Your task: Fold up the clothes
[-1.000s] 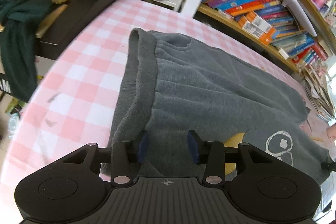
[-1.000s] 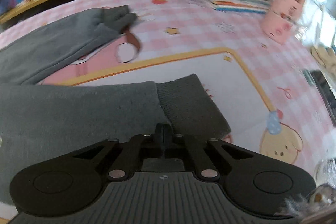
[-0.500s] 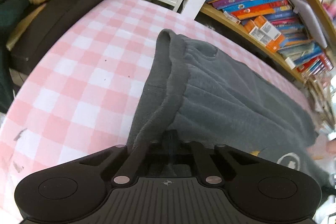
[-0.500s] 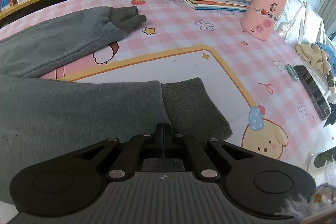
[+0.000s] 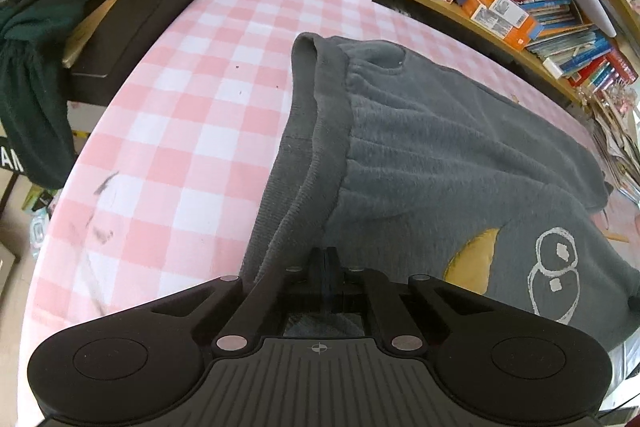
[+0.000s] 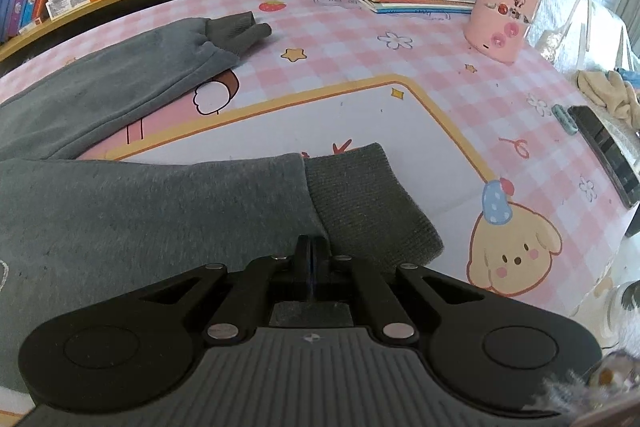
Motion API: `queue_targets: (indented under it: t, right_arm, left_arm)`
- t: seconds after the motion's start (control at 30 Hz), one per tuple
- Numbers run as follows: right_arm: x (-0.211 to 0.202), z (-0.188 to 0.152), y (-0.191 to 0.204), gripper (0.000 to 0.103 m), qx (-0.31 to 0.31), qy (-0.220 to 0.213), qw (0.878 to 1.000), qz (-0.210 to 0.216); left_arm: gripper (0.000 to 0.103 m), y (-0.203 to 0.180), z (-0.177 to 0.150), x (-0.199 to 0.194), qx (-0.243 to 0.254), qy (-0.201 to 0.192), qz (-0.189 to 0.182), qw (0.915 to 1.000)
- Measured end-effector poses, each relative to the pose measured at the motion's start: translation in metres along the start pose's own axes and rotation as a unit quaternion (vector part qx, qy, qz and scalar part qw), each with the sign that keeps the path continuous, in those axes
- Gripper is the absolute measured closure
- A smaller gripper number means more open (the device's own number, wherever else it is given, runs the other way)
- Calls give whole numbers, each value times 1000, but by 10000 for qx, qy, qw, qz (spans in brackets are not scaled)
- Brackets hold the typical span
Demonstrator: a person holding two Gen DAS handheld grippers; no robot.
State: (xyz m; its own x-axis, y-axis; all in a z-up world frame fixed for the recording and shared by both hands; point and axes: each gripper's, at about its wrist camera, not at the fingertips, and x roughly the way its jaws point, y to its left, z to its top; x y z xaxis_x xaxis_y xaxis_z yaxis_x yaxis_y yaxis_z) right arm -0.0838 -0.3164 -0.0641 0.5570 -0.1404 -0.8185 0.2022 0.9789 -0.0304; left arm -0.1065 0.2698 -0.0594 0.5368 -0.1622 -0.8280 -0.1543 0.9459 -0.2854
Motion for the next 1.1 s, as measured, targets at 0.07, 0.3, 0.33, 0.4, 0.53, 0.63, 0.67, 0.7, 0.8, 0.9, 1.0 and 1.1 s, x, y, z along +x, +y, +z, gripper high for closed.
queue_targets:
  t: [0.07,0.3,0.33,0.4,0.53,0.63,0.67,0.7,0.8,0.9,1.0,1.1]
  right_arm:
    - [1,1,-1,103,15,-11,10000,0]
    - [9,11,-7,103,28,-27,10000,-64]
    - [10,13,-7,103,11,-26,10000,-79]
    - [14,19,-9,103,-40,-24,9999,-104]
    - [24,32,-13,103,-56,-7,9999,-134]
    - [24,34,-11,103,-152,29,9997,-182]
    - [23,32,-11,103,-153,17,9997,-177]
    - [22,30,-12,103,-154,5,9997,-172]
    - [17,23,-16,103,-85,-2,9999,-143]
    - [15,20,-19,103,-51,-3,9999,-103]
    - [15,20,-19,103,-56,-5,9999,-106]
    - [16,20,-17,103,-87,-21,9998,-150]
  left_arm:
    - [98,-3,-1,-1,68,43,20,10000]
    - [98,-1,-6,-5,31,122,-116,9999]
    - [98,-2,-5,-4,27,130,-130,9998]
    - [98,-4,-5,-3,9,139,-184,9997]
    - [98,-9,-3,2,26,123,-269,9996]
    - [98,-9,-4,1,41,139,-299,9994]
    - [98,-7,-5,0,31,155,-323,9994]
    - [98,-6,-5,-1,20,171,-346,9993]
    - [98,-5,-5,-3,38,208,-371,9991]
    - [98,-13,-1,-7,261,110,-298,9992]
    - [95,-26,9,-16,566,-244,-341,9975]
    - [95,-34,24,-11,596,-410,-348,9968]
